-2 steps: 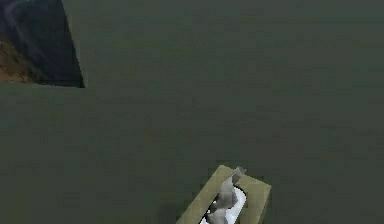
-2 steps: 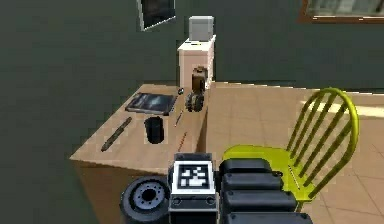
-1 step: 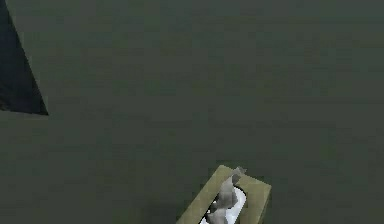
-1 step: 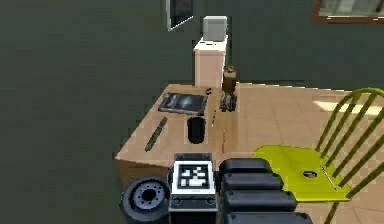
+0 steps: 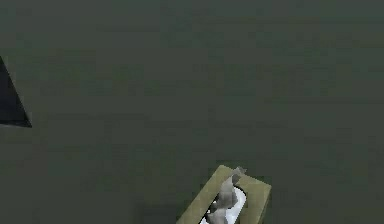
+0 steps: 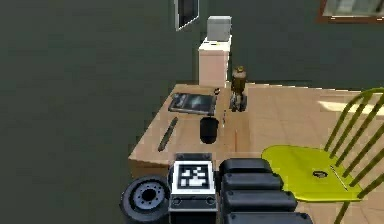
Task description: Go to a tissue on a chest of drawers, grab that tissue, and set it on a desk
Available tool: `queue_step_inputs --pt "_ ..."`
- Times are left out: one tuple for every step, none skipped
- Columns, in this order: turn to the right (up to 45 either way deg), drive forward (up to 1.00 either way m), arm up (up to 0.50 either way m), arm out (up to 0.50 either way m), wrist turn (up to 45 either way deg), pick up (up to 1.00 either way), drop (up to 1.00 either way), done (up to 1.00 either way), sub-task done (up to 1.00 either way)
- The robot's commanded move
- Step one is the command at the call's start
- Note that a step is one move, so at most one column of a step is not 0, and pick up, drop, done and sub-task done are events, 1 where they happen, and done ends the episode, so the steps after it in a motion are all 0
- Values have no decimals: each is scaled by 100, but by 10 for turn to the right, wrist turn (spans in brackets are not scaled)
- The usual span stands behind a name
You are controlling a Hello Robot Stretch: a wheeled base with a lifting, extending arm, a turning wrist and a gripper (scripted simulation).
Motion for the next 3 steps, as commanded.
queue_step_inputs --pt "450 0 0 0 0 0 0 0 0" --pt "390 0 0 0 0 0 0 0 0" --pt "0 30 0 0 0 0 0 0 0"
